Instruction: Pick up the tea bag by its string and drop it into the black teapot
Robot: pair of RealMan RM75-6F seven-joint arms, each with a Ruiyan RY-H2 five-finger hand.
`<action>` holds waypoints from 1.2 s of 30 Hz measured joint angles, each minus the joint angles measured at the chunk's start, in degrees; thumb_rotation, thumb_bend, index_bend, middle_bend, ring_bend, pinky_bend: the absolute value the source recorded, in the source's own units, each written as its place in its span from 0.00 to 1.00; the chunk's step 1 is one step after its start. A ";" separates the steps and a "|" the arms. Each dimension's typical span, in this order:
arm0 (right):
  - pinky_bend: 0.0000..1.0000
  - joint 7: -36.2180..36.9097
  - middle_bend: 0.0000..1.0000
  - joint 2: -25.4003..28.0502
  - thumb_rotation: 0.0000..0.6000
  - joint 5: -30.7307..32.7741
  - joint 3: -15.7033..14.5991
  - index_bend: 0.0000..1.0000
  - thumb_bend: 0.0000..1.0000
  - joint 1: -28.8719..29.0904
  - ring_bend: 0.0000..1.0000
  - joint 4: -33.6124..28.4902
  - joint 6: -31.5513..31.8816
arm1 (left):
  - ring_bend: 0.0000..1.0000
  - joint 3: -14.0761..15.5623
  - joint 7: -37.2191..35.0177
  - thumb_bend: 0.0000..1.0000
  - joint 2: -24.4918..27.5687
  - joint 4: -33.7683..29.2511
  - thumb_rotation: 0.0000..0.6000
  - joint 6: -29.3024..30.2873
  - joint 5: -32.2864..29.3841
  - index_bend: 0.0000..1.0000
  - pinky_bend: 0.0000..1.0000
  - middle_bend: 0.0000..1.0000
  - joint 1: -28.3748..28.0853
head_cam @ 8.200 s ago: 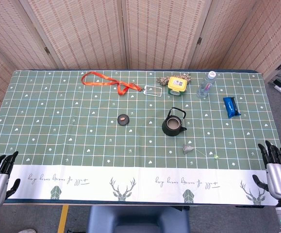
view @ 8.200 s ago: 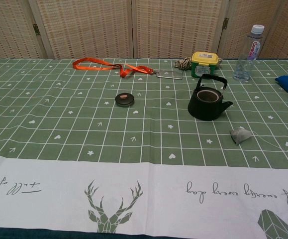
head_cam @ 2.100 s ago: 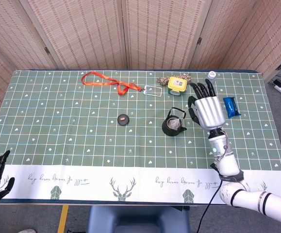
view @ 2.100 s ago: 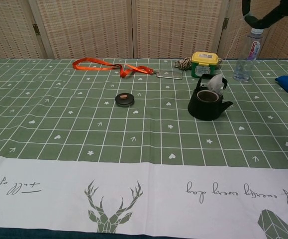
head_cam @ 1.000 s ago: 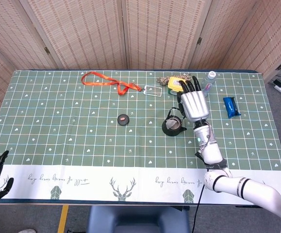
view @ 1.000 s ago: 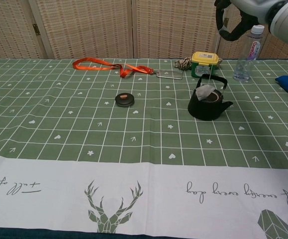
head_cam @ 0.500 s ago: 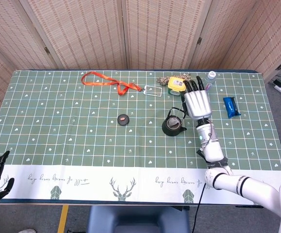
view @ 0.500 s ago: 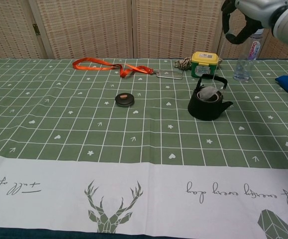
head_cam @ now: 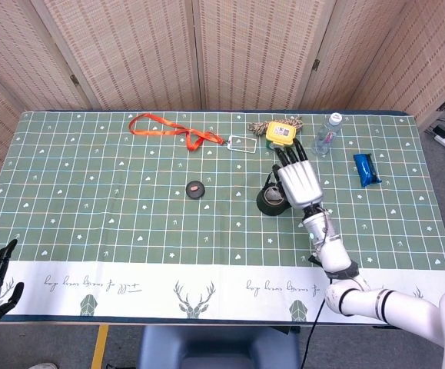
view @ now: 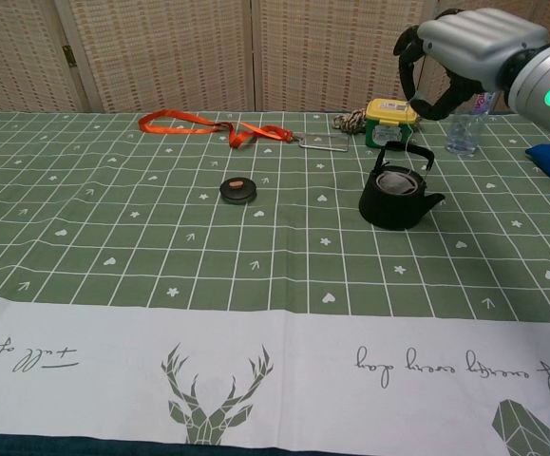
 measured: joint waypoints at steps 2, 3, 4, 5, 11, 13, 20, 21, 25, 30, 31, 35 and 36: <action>0.00 0.29 0.19 0.39 1.00 -1.75 -1.35 0.69 0.48 -0.74 0.15 -1.22 0.56 | 0.14 -0.02 0.08 0.34 -0.06 0.00 1.00 -0.13 -0.13 0.04 0.04 0.20 -0.02; 0.00 0.47 0.19 0.55 1.00 -2.49 -1.91 0.69 0.48 -1.00 0.15 -1.75 0.68 | 0.14 -0.02 0.12 0.34 -0.09 0.01 1.00 -0.18 -0.15 0.04 0.04 0.20 -0.03; 0.00 0.69 0.19 0.71 1.00 -3.43 -2.63 0.69 0.48 -1.29 0.15 -2.38 0.75 | 0.14 -0.03 0.18 0.34 -0.11 0.00 1.00 -0.19 -0.16 0.04 0.04 0.20 -0.04; 0.00 0.76 0.19 0.78 1.00 -4.11 -3.14 0.69 0.48 -1.46 0.15 -2.71 0.79 | 0.14 -0.03 0.28 0.34 -0.14 -0.01 1.00 -0.21 -0.16 0.04 0.04 0.20 -0.05; 0.00 -0.31 0.19 -0.28 1.00 -6.25 -6.04 0.69 0.48 -1.98 0.15 -3.19 -0.55 | 0.14 0.02 0.12 0.34 -0.06 -0.12 1.00 0.02 -0.04 0.04 0.04 0.20 0.06; 0.00 -0.63 0.19 -1.18 1.00 -6.77 -6.83 0.69 0.48 -1.95 0.16 -3.16 -1.43 | 0.14 0.03 -0.04 0.34 -0.03 -0.12 1.00 0.21 0.10 0.04 0.04 0.20 0.11; 0.00 -1.25 0.19 -3.75 1.00 -8.63 -8.41 0.69 0.48 -1.73 0.15 -2.79 -3.27 | 0.14 0.04 -0.32 0.34 0.04 -0.10 1.00 0.37 0.25 0.04 0.04 0.20 0.17; 0.00 -1.30 0.19 -3.98 1.00 -8.78 -8.46 0.69 0.48 -1.69 0.15 -2.74 -3.41 | 0.14 0.05 -0.37 0.34 0.05 -0.11 1.00 0.37 0.26 0.04 0.04 0.20 0.17; 0.00 -1.15 0.19 -4.98 1.00 -9.44 -8.53 0.69 0.48 -1.47 0.15 -2.57 -4.05 | 0.14 0.05 -0.38 0.34 0.07 -0.11 1.00 0.42 0.31 0.04 0.04 0.20 0.19; 0.00 -2.41 0.16 -5.98 1.00 -9.57 -8.52 0.67 0.48 -1.25 0.14 -1.76 -4.56 | 0.14 0.04 -0.50 0.34 0.10 -0.14 1.00 0.56 0.35 0.04 0.04 0.20 0.26; 0.00 -2.96 0.15 -6.07 1.00 -9.09 -8.51 0.63 0.48 -1.25 0.13 -1.73 -4.87 | 0.14 0.04 -0.51 0.34 0.11 -0.14 1.00 0.63 0.40 0.04 0.04 0.20 0.28; 0.00 -6.15 0.07 -5.88 1.00 -6.75 -8.50 0.32 0.48 -1.27 0.06 -2.29 -5.92 | 0.14 -0.02 -0.47 0.34 0.07 -0.09 1.00 0.58 0.24 0.04 0.04 0.20 0.30; 0.00 -7.07 0.06 -5.76 1.00 -6.18 -8.50 0.27 0.48 -1.31 0.05 -2.58 -6.04 | 0.14 -0.04 -0.46 0.34 0.06 -0.09 1.00 0.52 0.18 0.04 0.04 0.20 0.28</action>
